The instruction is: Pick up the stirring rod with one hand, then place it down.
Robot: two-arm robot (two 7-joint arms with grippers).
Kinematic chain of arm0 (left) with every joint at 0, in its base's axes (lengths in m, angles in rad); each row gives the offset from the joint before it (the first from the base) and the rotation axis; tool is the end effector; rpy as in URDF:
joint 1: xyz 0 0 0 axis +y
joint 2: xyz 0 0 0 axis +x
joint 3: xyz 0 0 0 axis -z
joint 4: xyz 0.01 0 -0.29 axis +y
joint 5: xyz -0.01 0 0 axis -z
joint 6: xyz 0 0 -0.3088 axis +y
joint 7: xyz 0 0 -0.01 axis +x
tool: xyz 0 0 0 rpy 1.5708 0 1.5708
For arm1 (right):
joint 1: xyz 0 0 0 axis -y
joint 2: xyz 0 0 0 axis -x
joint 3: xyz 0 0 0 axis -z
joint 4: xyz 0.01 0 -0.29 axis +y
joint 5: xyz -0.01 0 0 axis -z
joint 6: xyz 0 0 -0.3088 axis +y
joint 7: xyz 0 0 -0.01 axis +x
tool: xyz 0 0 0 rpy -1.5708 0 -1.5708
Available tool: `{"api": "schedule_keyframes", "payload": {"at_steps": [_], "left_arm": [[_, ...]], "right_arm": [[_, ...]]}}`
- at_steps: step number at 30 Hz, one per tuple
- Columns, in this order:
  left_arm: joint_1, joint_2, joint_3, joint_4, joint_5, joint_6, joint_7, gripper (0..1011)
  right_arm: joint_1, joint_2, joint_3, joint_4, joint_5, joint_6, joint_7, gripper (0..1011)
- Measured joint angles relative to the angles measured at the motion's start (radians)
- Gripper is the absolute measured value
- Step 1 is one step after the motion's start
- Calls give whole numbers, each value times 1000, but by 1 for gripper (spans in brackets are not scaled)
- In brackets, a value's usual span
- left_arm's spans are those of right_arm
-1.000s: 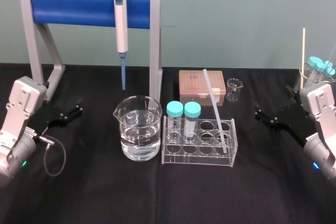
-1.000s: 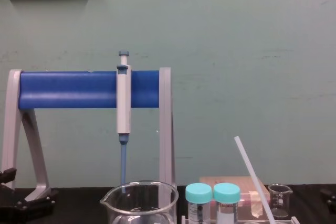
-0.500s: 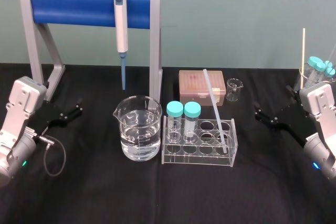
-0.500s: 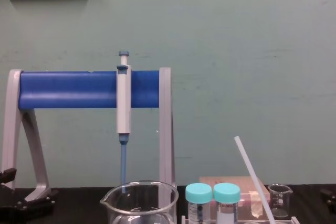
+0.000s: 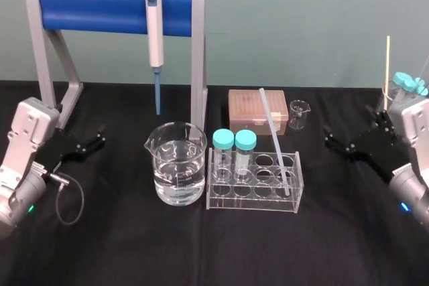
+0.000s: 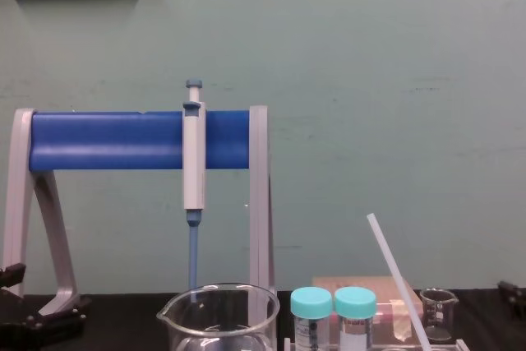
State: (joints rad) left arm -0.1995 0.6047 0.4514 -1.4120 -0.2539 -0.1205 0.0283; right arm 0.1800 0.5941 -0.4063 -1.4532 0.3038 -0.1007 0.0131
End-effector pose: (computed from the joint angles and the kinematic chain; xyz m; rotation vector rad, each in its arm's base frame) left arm 0.3581 0.0827 -0.3023 0.3045 -0.2850 1.2480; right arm 0.3570 -0.0819 -0.2914 -0.2473 -0.2357 -1.2408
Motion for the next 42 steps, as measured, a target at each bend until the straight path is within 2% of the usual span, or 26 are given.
{"api": "schedule_keyframes", "payload": {"at_steps": [3, 8, 11, 14, 17, 27, 36, 42], "left_arm": [[0, 0, 0, 0, 0, 0, 0, 1000], [0, 0, 0, 0, 0, 0, 0, 1001], [0, 0, 0, 0, 0, 0, 0, 1000], [0, 0, 0, 0, 0, 0, 0, 1000], [0, 0, 0, 0, 0, 0, 0, 1000], [0, 0, 0, 0, 0, 0, 0, 1000], [0, 0, 0, 0, 0, 0, 0, 1000], [0, 0, 0, 0, 0, 0, 0, 1000]], "right_arm": [[-8, -6, 19, -27, 34, 7, 20, 1003], [-23, -27, 57, -94, 139, 37, 93, 1003], [-25, -36, 65, -120, 180, 57, 130, 1003], [-23, -50, 63, -158, 227, 83, 196, 1003], [-16, -60, 51, -173, 239, 92, 239, 1003], [15, -92, 24, -162, 221, 123, 303, 1003], [39, -120, 26, -134, 188, 150, 305, 1003], [65, -145, 27, -106, 162, 204, 290, 1003]]}}
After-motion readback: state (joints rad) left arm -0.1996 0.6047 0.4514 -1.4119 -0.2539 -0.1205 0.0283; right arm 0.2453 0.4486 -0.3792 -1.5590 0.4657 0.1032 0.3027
